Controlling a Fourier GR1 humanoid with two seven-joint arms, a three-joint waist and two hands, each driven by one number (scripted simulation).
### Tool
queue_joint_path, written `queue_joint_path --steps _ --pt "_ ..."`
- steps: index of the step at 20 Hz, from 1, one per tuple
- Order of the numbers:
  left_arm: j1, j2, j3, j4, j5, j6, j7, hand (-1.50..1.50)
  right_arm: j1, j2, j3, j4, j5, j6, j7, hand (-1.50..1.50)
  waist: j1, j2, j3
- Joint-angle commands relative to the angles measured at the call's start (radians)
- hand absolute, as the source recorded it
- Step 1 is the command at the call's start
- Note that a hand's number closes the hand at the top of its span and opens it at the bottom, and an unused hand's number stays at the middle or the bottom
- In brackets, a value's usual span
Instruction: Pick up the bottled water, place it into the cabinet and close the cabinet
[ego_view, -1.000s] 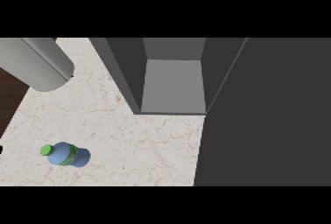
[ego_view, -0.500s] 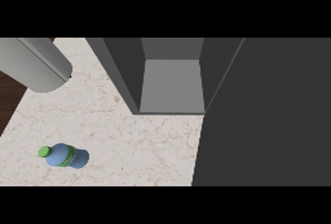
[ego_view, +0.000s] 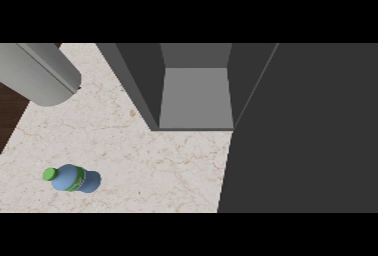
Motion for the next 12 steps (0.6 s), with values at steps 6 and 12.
queue_joint_path --steps 6,12 --pt "-0.042 -0.021 0.025 0.102 -0.060 -0.024 -0.049 -1.50 0.056 -0.042 -0.028 -0.118 -0.009 0.023 0.002 -1.50 -0.003 0.003 0.001" --pt "-0.075 -0.017 0.070 0.360 -0.088 -0.106 -0.214 -1.50 -0.005 -0.028 0.017 -0.167 0.056 -0.036 0.111 -1.50 -0.007 0.002 -0.001"
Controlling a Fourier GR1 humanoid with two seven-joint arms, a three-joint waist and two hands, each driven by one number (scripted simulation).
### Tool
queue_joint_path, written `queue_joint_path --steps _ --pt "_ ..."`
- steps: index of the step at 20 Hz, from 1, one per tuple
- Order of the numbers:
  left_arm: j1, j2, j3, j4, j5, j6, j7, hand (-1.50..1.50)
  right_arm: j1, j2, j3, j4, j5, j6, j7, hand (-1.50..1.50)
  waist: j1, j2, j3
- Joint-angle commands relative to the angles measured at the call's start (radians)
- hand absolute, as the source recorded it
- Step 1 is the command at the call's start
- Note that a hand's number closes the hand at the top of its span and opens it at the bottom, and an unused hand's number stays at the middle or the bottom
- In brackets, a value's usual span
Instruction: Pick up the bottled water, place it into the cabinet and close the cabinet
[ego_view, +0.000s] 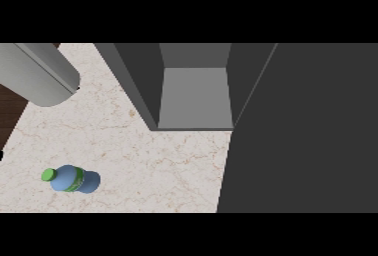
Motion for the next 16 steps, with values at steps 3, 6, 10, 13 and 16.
queue_joint_path --steps 3,6,10,13,16 --pt "-0.010 -0.026 -0.004 0.206 -0.072 -0.058 -0.155 -1.50 0.077 -0.017 0.083 -0.232 0.065 -0.018 0.083 -1.50 -0.010 -0.003 -0.001" --pt "-0.061 0.020 0.043 0.345 -0.057 -0.106 -0.227 -1.50 0.015 -0.012 0.072 -0.184 0.055 -0.038 0.116 -1.50 -0.002 0.000 -0.001" --pt "-0.087 0.008 0.039 0.428 -0.106 -0.098 -0.299 -1.50 0.031 -0.021 0.105 -0.216 0.095 -0.056 0.110 -1.50 -0.007 -0.002 -0.001" --pt "-0.099 0.022 0.041 0.475 -0.080 -0.129 -0.287 -1.50 -0.052 -0.028 0.047 -0.207 0.060 -0.070 0.178 -1.50 0.000 0.000 -0.001" --pt "-0.113 -0.018 0.014 0.620 -0.183 -0.109 -0.440 -1.50 0.003 -0.050 0.113 -0.221 0.098 -0.063 0.126 -1.50 -0.011 -0.002 -0.001"
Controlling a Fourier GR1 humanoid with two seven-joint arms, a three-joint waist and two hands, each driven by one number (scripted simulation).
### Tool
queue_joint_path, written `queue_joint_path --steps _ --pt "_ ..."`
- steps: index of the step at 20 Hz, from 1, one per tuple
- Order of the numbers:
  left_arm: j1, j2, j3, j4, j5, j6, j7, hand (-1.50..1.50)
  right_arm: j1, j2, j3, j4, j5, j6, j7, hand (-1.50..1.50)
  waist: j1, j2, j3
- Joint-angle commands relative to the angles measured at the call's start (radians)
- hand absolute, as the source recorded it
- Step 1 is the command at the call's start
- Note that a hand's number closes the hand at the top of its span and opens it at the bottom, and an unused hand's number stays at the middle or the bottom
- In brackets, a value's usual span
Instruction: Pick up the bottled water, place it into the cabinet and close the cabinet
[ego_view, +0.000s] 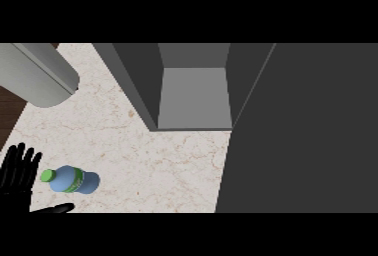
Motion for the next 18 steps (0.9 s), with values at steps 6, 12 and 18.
queue_joint_path --steps 6,12,18 --pt "-0.031 -0.030 -0.005 0.212 -0.071 0.022 -0.151 -1.50 0.077 -0.038 0.065 -0.212 0.103 -0.027 0.054 -1.50 -0.002 -0.002 0.001" --pt "-0.108 0.028 0.042 0.436 -0.072 -0.010 -0.286 -1.50 0.003 -0.049 -0.010 -0.172 0.047 -0.037 0.084 -1.50 0.003 0.001 0.000" --pt "-0.108 0.052 0.040 0.611 -0.098 -0.070 -0.455 -1.50 0.052 -0.067 0.040 -0.193 0.057 -0.047 0.066 -1.50 0.001 0.000 0.000"
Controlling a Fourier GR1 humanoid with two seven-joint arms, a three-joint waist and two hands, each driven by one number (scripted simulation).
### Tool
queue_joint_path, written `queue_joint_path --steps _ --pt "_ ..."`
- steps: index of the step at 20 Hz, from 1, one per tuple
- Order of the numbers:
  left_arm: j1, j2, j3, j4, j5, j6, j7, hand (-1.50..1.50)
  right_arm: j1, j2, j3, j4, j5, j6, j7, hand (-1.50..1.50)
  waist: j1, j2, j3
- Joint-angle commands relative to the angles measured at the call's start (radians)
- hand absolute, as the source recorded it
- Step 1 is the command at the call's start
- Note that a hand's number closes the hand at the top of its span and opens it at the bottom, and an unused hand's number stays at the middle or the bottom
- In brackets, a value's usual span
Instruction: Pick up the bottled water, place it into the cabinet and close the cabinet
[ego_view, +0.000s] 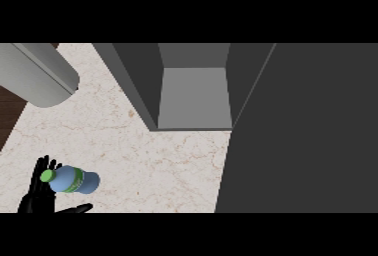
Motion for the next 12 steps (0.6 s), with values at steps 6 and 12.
queue_joint_path --steps 6,12 --pt "-0.083 0.023 0.022 0.206 0.025 -0.051 -0.141 -1.50 0.015 -0.017 0.007 -0.163 0.074 -0.016 0.070 -1.50 0.003 0.000 0.000" --pt "-0.179 0.042 0.020 0.371 0.017 -0.063 -0.220 -1.50 0.018 -0.014 0.004 -0.110 0.086 -0.034 0.024 -1.50 0.001 0.001 0.000"
